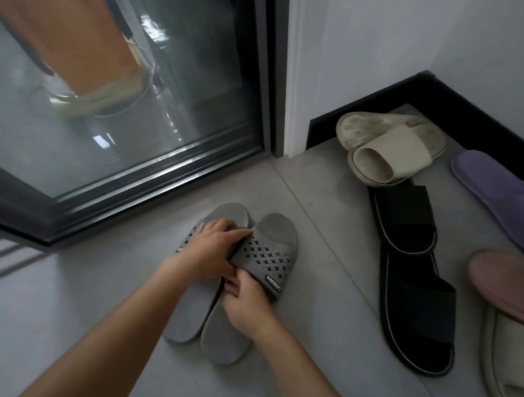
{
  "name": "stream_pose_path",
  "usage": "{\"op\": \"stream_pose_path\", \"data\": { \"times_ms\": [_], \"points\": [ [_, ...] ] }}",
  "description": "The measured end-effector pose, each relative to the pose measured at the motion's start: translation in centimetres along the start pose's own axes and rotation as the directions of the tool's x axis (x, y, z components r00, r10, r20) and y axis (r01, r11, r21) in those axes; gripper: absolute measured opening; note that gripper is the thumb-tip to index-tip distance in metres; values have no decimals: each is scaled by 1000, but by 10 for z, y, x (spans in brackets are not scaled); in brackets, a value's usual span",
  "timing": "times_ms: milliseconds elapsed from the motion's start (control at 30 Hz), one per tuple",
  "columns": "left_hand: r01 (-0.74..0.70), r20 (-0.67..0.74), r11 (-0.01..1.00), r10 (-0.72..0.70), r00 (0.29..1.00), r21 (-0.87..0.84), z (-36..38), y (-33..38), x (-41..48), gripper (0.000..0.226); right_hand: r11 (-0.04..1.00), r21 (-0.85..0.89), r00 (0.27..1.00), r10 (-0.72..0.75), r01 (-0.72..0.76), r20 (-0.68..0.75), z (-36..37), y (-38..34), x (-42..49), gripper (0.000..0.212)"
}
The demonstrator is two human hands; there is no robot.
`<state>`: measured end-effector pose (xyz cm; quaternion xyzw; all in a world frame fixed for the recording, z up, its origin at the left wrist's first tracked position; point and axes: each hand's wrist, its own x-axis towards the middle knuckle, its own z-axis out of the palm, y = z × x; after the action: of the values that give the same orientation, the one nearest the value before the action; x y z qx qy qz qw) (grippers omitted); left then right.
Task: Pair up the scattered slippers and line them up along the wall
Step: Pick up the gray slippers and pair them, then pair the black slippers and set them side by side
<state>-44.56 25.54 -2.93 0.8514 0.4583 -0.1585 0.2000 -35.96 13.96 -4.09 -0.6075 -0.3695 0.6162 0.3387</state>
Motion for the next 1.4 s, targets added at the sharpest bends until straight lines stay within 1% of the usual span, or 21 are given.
{"op": "stream_pose_path", "data": {
  "times_ms": [67,133,167,200,267,367,500,600,667,733,767,800,867,900,967,1000,1067,1133,1267,1333,1400],
  "points": [
    [11,27,999,-12,1000,40,-4,2,-1,90,1000,-6,1000,-7,7,-17,1,1,1,37],
    [22,79,997,-28,996,77,-8,14,1,94,999,-40,995,12,-16,-100,-13,4,-2,22],
    [21,106,995,-31,994,93,-10,21,2,98,999,-25,990,34,-38,-135,-23,6,-5,20],
    [10,134,994,-25,991,108,-13,30,3,101,999,11,985,50,-48,-165,-34,8,-8,25],
    [-29,191,991,4,982,128,-19,47,5,105,998,62,966,42,-27,-254,-61,14,-14,31],
    [-89,239,996,82,967,19,-25,76,10,103,999,50,900,28,-6,-434,-111,22,-24,29],
    [-201,148,963,229,962,-181,-17,124,28,92,997,42,800,72,-58,-596,-173,36,-48,18],
    [-236,47,921,263,964,-312,-1,165,47,81,997,9,738,65,-79,-672,-202,48,-72,10],
    [-206,-23,893,215,976,-400,9,196,61,78,994,-77,666,-1,-84,-746,-211,54,-86,12],
    [-204,-108,887,175,979,-415,15,226,79,77,948,-291,583,-163,-133,-796,-217,57,-93,17],
    [-222,-146,893,178,973,-392,14,239,91,79,907,-387,579,-226,-169,-783,-222,56,-95,23],
    [-241,-178,900,186,966,-365,12,251,102,81,867,-457,611,-254,-200,-750,-227,56,-96,30],
    [-241,-233,919,172,957,-313,2,267,128,87,803,-539,704,-229,-254,-672,-236,55,-97,41],
    [-229,-261,934,156,953,-275,-4,272,141,90,789,-550,738,-194,-274,-646,-240,54,-98,42],
    [-214,-303,966,163,939,-144,-15,277,162,95,785,-551,772,-154,-283,-616,-246,51,-98,36],
    [-218,-295,974,189,937,-66,-20,278,170,96,785,-554,778,-156,-276,-609,-247,50,-98,33],
    [-232,-221,971,237,946,47,-26,280,180,95,781,-568,783,-174,-259,-597,-250,48,-99,27],
    [-228,-177,973,227,958,15,-28,282,183,91,780,-578,785,-196,-238,-588,-252,48,-100,25],
    [-247,-203,964,224,953,-96,-17,287,166,70,773,-601,796,-228,-202,-561,-246,49,-113,24],
    [-229,-170,957,199,965,-180,-8,286,153,61,772,-610,821,-228,-175,-524,-240,53,-126,23],
    [-204,-147,938,168,975,-279,-3,285,139,48,748,-644,869,-205,-158,-451,-234,59,-148,23]
  ]
}}
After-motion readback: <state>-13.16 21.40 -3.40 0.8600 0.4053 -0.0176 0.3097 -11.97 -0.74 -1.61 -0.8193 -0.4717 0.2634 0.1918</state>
